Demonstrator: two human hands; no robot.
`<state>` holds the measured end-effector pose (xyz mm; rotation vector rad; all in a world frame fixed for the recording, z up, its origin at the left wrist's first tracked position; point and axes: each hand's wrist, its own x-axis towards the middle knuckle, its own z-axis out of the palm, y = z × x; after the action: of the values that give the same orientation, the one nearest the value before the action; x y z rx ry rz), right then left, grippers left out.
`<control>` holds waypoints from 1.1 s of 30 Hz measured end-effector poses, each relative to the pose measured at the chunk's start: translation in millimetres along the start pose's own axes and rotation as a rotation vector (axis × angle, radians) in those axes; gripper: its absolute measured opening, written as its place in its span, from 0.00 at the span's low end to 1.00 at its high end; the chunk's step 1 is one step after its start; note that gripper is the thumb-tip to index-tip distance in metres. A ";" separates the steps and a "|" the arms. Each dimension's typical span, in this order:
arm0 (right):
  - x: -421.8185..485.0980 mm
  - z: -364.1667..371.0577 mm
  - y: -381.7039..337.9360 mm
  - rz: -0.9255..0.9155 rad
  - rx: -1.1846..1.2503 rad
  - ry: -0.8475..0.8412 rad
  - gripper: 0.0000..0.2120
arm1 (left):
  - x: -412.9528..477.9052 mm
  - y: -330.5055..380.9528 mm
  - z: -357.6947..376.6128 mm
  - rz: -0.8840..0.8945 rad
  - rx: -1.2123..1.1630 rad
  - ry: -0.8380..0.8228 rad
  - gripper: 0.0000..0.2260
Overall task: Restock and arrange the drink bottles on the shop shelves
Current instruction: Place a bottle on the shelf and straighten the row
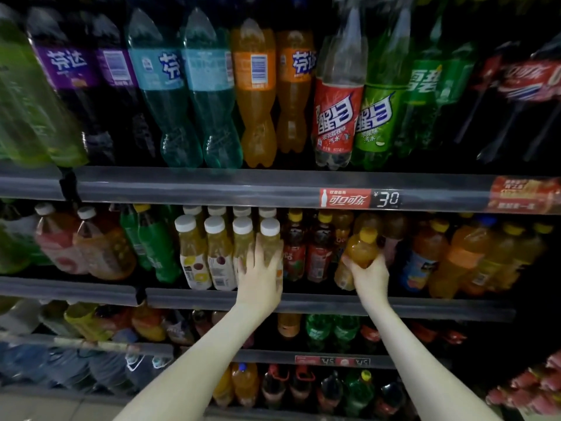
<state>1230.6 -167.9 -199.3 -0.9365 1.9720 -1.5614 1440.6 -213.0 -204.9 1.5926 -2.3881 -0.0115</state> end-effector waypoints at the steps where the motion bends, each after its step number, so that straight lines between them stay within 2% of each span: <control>1: 6.8 3.6 3.1 -0.008 -0.020 -0.028 0.23 | 3.2 2.5 5.6 -0.013 0.008 0.014 0.37; 4: 26.0 13.4 9.9 -0.057 -0.082 -0.112 0.24 | 10.8 7.7 17.6 -0.037 0.053 0.106 0.40; 11: 32.4 12.5 19.8 -0.112 -0.380 -0.270 0.43 | 15.9 14.1 36.0 -0.047 0.157 0.340 0.39; 14: 24.9 13.4 24.7 -0.244 -0.673 -0.186 0.45 | 19.4 13.9 37.5 -0.016 0.166 0.387 0.37; 17: 25.5 20.0 31.7 -0.331 -0.843 -0.155 0.48 | 20.7 12.7 43.0 0.011 0.165 0.416 0.33; 21: 35.2 29.6 31.2 -0.314 -0.934 -0.135 0.51 | 20.3 12.0 49.6 0.025 0.117 0.408 0.30; 26: 40.4 42.0 29.0 -0.224 -0.949 -0.097 0.51 | 12.1 6.1 54.6 0.084 0.042 0.310 0.38; 29: 29.1 36.1 30.8 -0.221 -0.890 -0.083 0.53 | 1.1 0.1 50.8 0.147 0.008 0.248 0.37; 33: -8.2 28.6 54.4 -0.268 -0.777 -0.073 0.45 | -29.3 -17.0 55.5 0.211 -0.067 0.155 0.35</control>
<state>1243.8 -173.6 -259.7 -1.5721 2.5183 -0.8203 1453.9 -201.1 -267.4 1.2578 -2.3945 0.0695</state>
